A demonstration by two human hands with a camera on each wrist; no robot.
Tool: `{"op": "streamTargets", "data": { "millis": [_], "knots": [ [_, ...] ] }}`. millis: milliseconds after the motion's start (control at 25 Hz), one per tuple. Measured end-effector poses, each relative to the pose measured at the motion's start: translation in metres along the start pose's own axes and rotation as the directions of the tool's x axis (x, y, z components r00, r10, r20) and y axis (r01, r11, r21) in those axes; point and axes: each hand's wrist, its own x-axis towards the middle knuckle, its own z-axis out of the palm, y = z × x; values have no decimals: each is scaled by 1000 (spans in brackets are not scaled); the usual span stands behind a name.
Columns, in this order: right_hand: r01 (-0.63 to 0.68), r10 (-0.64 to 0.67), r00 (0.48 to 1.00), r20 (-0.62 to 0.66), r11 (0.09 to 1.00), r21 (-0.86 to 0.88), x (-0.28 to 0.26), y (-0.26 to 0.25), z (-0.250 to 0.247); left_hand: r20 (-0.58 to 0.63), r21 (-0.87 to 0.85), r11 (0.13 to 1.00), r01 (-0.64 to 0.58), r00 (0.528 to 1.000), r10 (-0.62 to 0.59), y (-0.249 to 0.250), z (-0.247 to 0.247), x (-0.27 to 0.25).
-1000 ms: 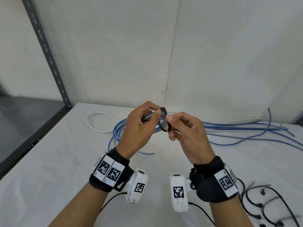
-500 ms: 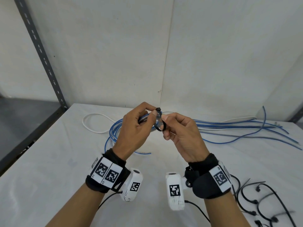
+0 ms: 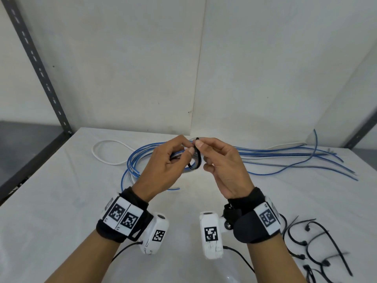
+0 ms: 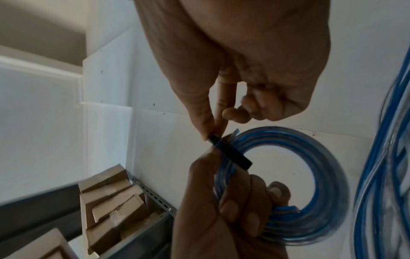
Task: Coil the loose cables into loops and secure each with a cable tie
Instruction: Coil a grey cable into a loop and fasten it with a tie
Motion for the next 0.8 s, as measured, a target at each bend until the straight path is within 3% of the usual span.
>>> {"op": "streamTargets", "data": {
  "millis": [200, 280, 440, 560, 800],
  "knots": [
    [-5, 48, 959, -280, 988, 152, 11, -6, -21, 224, -61, 998, -25, 974, 38, 9, 10, -6],
    [27, 19, 935, -353, 992, 127, 12, -3, -23, 273, -58, 998, -15, 961, 30, 12, 11, -6],
    [60, -30, 969, -246, 992, 112, 8, -3, -17, 280, -120, 993, 23, 960, 11, 19, 10, -4],
    [26, -4, 989, -149, 989, 143, 5, -10, -15, 191, -166, 986, 19, 981, 14, 22, 12, -5],
    [120, -93, 980, -174, 981, 153, 2, -16, -12, 143, -168, 984, 63, 989, -39, 18, 15, -6]
  ]
}}
